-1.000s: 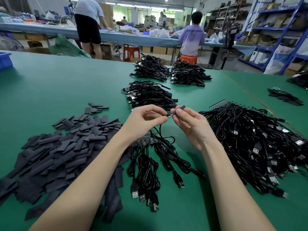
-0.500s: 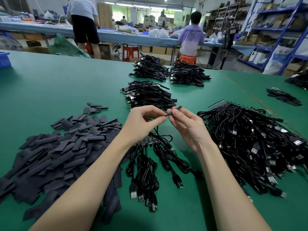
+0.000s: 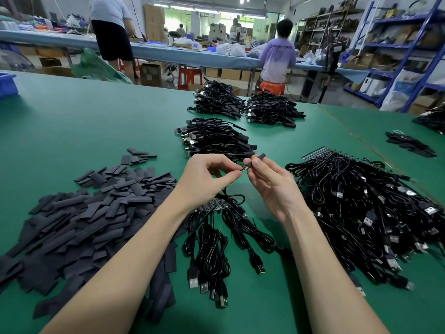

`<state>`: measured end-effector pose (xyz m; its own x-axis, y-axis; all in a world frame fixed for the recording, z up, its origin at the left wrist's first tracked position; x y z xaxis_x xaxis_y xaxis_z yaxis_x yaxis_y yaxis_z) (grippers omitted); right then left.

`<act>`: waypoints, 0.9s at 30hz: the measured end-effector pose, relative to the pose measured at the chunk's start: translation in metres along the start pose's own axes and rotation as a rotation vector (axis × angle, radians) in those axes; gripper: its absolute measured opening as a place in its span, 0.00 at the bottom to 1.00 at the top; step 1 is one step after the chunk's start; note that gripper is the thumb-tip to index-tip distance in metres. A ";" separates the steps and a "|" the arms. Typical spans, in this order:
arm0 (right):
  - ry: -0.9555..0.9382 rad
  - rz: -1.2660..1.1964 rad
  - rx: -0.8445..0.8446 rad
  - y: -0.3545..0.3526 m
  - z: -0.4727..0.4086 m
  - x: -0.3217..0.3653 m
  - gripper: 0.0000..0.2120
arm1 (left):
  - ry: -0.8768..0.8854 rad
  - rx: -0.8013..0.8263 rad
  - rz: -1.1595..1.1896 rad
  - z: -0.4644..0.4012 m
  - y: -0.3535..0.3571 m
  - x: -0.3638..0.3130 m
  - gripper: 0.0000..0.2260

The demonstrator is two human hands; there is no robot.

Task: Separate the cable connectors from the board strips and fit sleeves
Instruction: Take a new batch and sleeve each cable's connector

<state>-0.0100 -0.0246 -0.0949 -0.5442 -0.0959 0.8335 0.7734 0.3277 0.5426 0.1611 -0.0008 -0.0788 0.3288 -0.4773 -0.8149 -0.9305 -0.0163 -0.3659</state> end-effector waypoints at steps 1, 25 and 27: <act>0.002 0.005 0.002 0.001 0.000 -0.001 0.08 | 0.002 0.002 -0.002 0.000 0.000 0.000 0.03; -0.198 0.204 -0.165 0.020 0.003 -0.013 0.12 | -0.152 -0.111 0.248 -0.004 0.005 0.017 0.06; -0.193 0.183 -0.185 0.021 0.002 -0.013 0.13 | -0.163 -0.114 0.253 -0.004 0.006 0.017 0.06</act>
<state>0.0125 -0.0143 -0.0948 -0.4282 0.1345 0.8936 0.9006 0.1450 0.4097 0.1605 -0.0121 -0.0932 0.0977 -0.3315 -0.9384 -0.9951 -0.0181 -0.0973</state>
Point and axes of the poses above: each hand's wrist, its own z-axis away from the middle knuckle, its own y-axis out of the palm, x = y × z, the point moved 4 cm from there along -z, towards the middle knuckle, and after that the axes turned 6 degrees about x, right-handed, at the moved point
